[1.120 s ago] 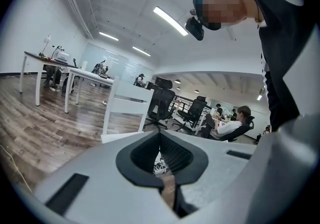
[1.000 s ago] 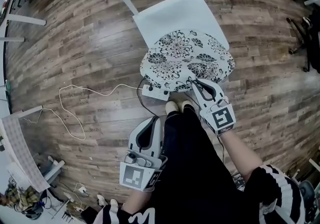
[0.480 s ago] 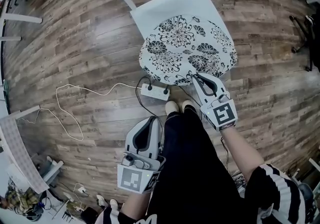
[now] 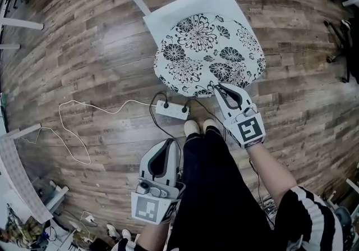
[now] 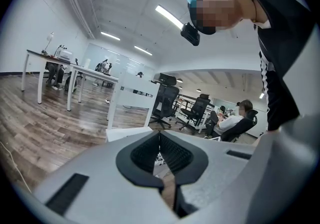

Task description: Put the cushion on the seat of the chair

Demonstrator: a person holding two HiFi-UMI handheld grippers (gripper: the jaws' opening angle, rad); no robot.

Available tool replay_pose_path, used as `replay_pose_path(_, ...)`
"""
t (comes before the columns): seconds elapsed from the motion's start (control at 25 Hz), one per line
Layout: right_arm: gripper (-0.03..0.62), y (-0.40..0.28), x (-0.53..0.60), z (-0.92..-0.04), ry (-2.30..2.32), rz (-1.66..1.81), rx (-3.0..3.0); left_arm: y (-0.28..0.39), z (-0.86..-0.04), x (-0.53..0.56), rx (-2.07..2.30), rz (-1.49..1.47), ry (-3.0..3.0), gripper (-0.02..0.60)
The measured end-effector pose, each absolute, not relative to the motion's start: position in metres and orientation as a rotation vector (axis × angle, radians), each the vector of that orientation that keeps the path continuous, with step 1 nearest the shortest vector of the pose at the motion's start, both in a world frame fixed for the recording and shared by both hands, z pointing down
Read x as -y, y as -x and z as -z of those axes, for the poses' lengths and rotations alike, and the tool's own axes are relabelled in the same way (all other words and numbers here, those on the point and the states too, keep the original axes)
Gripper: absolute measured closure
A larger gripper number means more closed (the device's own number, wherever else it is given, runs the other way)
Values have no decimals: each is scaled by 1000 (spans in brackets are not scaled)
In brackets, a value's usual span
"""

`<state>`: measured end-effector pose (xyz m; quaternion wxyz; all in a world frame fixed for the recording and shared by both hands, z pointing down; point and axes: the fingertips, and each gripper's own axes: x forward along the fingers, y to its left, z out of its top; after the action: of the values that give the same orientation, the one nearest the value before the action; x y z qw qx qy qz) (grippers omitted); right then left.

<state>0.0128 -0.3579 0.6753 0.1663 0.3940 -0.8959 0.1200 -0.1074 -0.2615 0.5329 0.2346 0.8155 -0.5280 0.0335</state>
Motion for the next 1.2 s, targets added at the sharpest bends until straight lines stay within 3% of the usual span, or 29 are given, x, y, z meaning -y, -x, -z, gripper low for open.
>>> replay_pose_path(1.2,557,-7,421,-707,-1124,-275,2491,118,-539,271,1451,-58,-2211,575)
